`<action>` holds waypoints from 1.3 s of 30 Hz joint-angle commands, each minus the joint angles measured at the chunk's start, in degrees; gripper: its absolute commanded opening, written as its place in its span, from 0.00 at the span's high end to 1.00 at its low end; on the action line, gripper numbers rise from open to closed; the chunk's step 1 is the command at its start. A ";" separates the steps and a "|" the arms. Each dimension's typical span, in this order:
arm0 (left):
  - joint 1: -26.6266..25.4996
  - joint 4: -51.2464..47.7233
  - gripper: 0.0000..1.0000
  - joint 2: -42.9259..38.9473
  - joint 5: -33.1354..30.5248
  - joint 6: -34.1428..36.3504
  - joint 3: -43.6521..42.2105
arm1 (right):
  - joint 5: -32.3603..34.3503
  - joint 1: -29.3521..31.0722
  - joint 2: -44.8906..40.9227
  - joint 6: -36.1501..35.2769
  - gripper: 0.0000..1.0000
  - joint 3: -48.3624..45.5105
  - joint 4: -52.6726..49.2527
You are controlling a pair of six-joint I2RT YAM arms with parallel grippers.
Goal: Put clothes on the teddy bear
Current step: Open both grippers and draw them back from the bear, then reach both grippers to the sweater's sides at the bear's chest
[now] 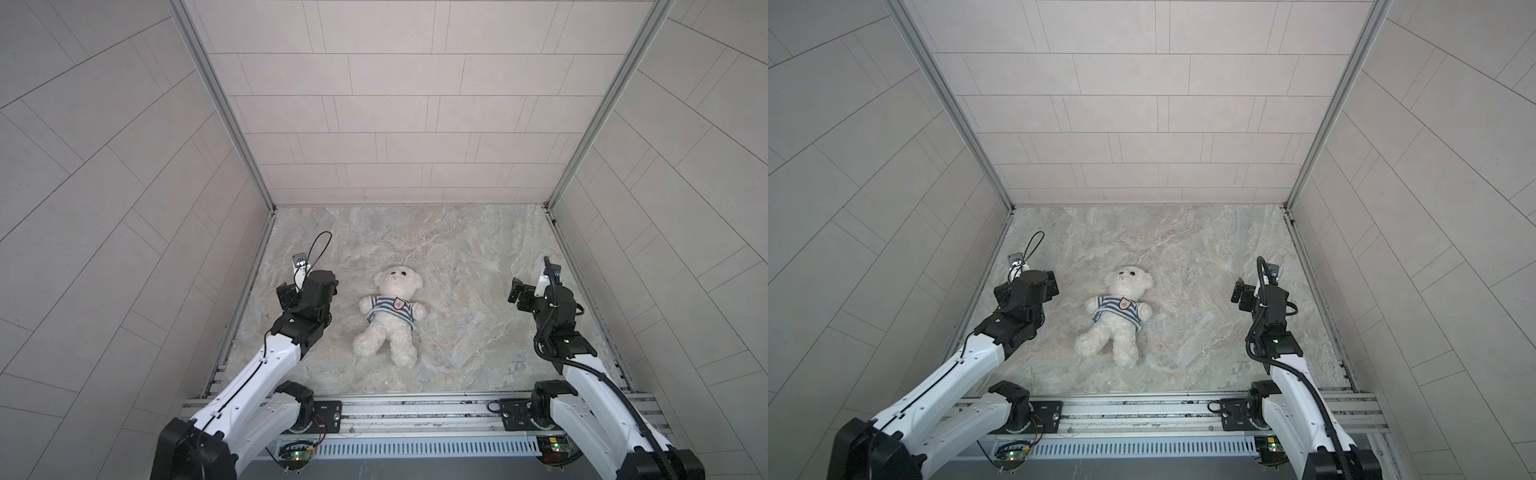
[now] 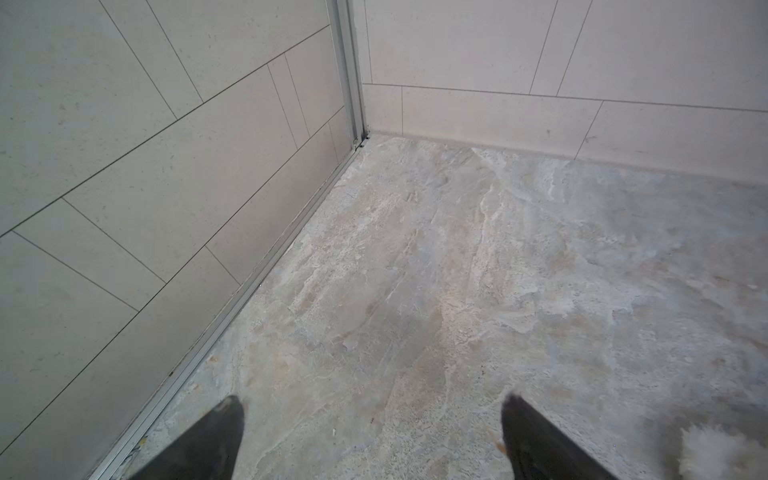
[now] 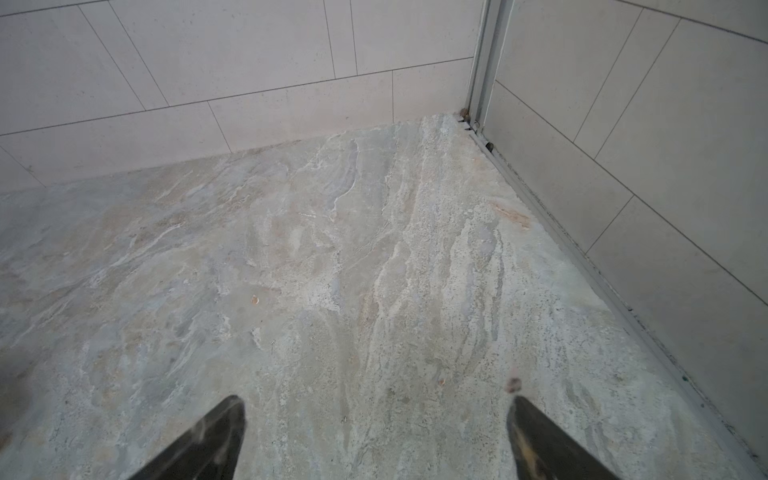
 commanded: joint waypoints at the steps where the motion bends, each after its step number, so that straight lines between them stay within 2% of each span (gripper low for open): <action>1: 0.24 2.78 0.00 -3.70 5.26 1.82 -0.92 | -3.91 -1.38 -0.41 -0.12 0.01 1.71 1.41; 5: 0.25 -1.62 0.00 -3.95 17.88 -0.19 1.31 | -8.08 -1.38 -0.25 1.51 0.01 3.59 -4.14; 10: 0.19 -1.97 0.00 -2.05 36.62 -6.40 1.10 | -21.76 -0.77 2.63 6.73 0.01 6.03 -9.16; 12: -0.53 -3.47 0.00 -0.37 40.81 -8.41 1.83 | -22.92 2.21 2.71 8.37 0.01 6.36 -10.39; 13: -1.28 -4.58 0.00 0.44 42.48 -8.99 2.56 | -21.43 4.92 2.05 8.95 0.01 6.38 -11.02; 20: -10.81 -9.80 0.00 7.04 46.50 -11.09 8.69 | -16.85 20.32 4.46 11.89 0.01 10.52 -13.00; 26: -14.72 -7.73 0.01 11.16 47.74 -13.77 8.41 | -15.89 30.54 10.75 13.67 0.08 14.63 -10.31; 29: -16.48 -6.46 0.06 13.62 47.94 -14.26 7.83 | -15.43 34.77 13.89 14.86 0.09 15.31 -7.91; 33: -19.24 -6.95 0.17 16.51 46.59 -14.06 7.75 | -15.88 39.26 19.09 16.18 0.13 15.89 -4.22; 39: -22.02 -6.24 0.31 18.37 45.25 -15.00 6.63 | -16.15 43.19 26.79 17.77 0.16 16.24 1.45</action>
